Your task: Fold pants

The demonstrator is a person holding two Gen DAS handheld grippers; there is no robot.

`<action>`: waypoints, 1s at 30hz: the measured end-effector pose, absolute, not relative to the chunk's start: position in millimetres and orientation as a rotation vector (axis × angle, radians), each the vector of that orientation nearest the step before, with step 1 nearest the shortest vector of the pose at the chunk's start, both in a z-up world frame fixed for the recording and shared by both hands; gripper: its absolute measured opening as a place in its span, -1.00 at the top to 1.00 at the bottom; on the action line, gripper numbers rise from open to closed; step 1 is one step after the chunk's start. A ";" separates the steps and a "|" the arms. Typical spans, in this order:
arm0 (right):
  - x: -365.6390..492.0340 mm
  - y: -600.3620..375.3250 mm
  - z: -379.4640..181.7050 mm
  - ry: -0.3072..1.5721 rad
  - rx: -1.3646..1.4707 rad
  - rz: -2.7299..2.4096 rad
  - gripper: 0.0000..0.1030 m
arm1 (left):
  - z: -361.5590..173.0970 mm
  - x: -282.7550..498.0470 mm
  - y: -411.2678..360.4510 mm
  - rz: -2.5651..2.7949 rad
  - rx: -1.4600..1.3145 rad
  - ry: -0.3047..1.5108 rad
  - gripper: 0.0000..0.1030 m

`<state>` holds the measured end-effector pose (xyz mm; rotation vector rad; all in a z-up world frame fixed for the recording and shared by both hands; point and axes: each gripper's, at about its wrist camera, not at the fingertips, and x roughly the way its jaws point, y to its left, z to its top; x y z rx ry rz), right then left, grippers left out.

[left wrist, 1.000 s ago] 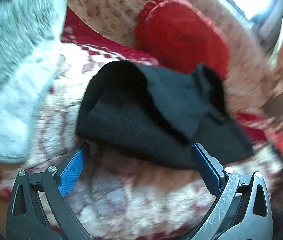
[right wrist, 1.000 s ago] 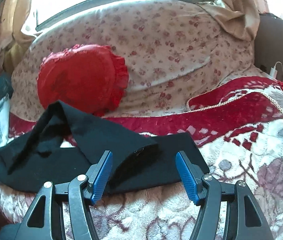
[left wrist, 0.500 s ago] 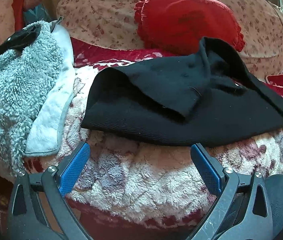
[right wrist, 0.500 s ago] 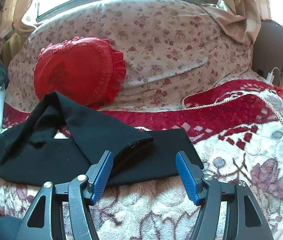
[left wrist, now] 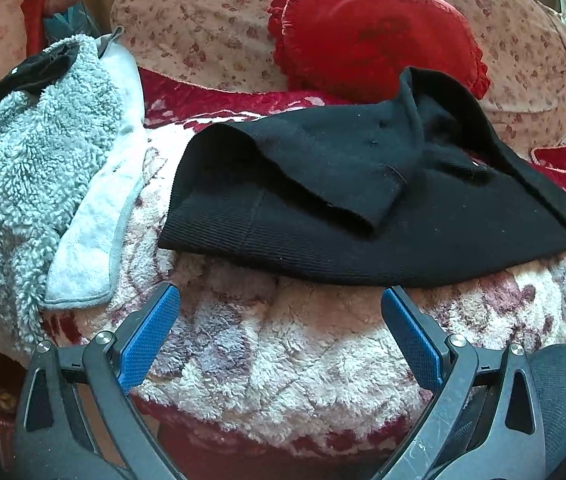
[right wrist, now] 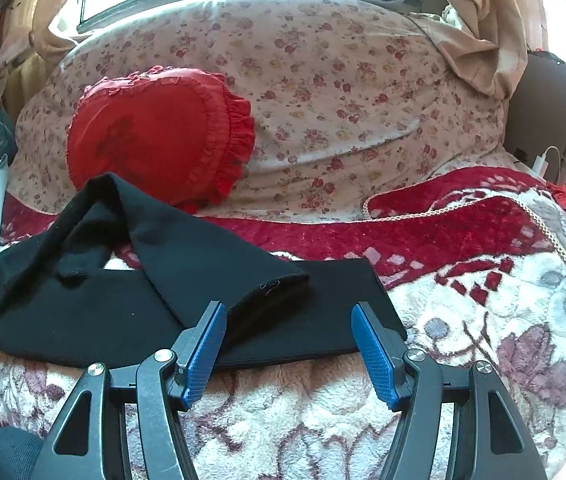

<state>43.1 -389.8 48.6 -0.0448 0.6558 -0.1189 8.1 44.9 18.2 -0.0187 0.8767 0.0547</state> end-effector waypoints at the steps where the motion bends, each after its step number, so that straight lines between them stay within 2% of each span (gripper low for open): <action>1: 43.1 -389.6 48.5 0.656 -0.045 -0.121 -0.22 | 18.8 7.9 46.8 0.048 -0.026 0.871 -0.97; 9: 43.0 -389.5 48.4 0.656 -0.047 -0.120 -0.22 | 18.3 12.5 74.4 -0.028 -0.162 0.861 -0.97; 14: 43.0 -390.6 48.3 0.654 -0.045 -0.122 -0.22 | 7.6 21.4 121.0 -0.246 -0.508 0.834 -0.97; 23: 42.8 -388.0 48.0 0.656 -0.058 -0.120 -0.22 | -0.6 44.4 164.7 -0.389 -0.897 0.767 -0.95; 26: 43.1 -388.3 47.9 0.655 -0.047 -0.119 -0.22 | -4.9 48.7 168.6 -0.399 -0.971 0.778 -0.76; 27: 43.1 -388.4 47.8 0.656 -0.045 -0.118 -0.22 | -5.4 49.6 170.6 -0.394 -0.988 0.783 -0.57; 28: 43.3 -388.5 47.9 0.656 -0.042 -0.118 -0.22 | -6.8 51.1 171.2 -0.381 -0.996 0.799 -0.47; 29: 43.3 -390.0 48.1 0.656 -0.033 -0.117 -0.22 | -8.9 53.4 171.2 -0.359 -0.993 0.820 -0.26; 30: 42.8 -393.1 48.4 0.655 -0.020 -0.123 -0.22 | -10.6 55.0 171.3 -0.333 -0.980 0.838 0.06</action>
